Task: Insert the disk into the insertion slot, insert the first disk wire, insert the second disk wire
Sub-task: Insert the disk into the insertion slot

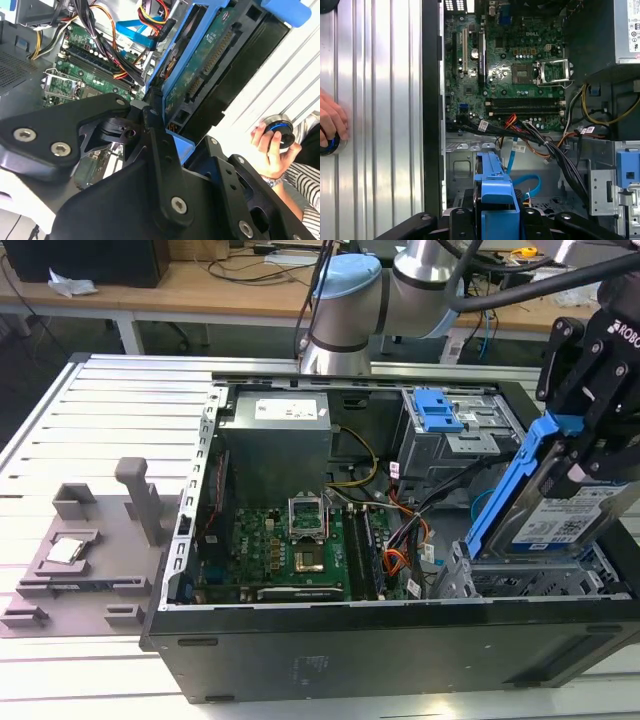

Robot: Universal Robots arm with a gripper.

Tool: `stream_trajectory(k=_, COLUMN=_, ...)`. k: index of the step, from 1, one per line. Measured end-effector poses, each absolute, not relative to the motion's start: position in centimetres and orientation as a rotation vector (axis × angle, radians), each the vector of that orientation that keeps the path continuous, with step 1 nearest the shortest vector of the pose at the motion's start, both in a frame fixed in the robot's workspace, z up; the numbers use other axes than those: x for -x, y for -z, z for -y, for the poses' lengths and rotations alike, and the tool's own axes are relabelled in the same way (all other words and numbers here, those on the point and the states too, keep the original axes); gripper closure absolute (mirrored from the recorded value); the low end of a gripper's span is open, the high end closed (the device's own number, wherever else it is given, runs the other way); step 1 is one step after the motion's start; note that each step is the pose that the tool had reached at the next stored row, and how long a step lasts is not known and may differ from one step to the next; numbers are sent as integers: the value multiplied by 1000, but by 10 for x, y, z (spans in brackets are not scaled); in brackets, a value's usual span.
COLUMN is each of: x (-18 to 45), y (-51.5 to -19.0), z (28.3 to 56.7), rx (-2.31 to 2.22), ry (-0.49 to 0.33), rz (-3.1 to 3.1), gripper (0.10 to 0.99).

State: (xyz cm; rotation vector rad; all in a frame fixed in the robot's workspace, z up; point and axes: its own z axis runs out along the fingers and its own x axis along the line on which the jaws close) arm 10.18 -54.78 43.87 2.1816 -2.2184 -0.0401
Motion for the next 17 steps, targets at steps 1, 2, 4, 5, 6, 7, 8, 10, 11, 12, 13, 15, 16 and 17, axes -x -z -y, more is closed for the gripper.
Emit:
stream_trajectory(k=1, x=-101, y=-437, z=548, rx=-2183, ry=40, rz=2217, gripper=722)
stream_trajectory(k=2, x=-101, y=-437, z=547, rx=-2183, ry=40, rz=2217, gripper=722)
stream_trajectory(k=4, x=-101, y=-435, z=546, rx=-2185, ry=40, rz=2215, gripper=722)
stream_trajectory(k=5, x=-101, y=-435, z=546, rx=-2186, ry=40, rz=2214, gripper=722)
stream_trajectory(k=6, x=-101, y=-434, z=545, rx=-2187, ry=40, rz=2213, gripper=722)
stream_trajectory(k=7, x=-100, y=-433, z=545, rx=-2188, ry=40, rz=2212, gripper=722)
stream_trajectory(k=8, x=-100, y=-432, z=545, rx=-2188, ry=40, rz=2212, gripper=722)
stream_trajectory(k=10, x=-100, y=-428, z=545, rx=-2189, ry=40, rz=2211, gripper=722)
stream_trajectory(k=11, x=-100, y=-427, z=545, rx=-2189, ry=40, rz=2211, gripper=722)
stream_trajectory(k=12, x=-100, y=-425, z=545, rx=-2188, ry=40, rz=2211, gripper=722)
stream_trajectory(k=13, x=-100, y=-423, z=545, rx=-2188, ry=40, rz=2211, gripper=722)
stream_trajectory(k=15, x=-100, y=-419, z=545, rx=-2188, ry=40, rz=2211, gripper=722)
stream_trajectory(k=16, x=-100, y=-418, z=545, rx=-2189, ry=40, rz=2212, gripper=722)
stream_trajectory(k=17, x=-100, y=-418, z=545, rx=-2189, ry=40, rz=2211, gripper=722)
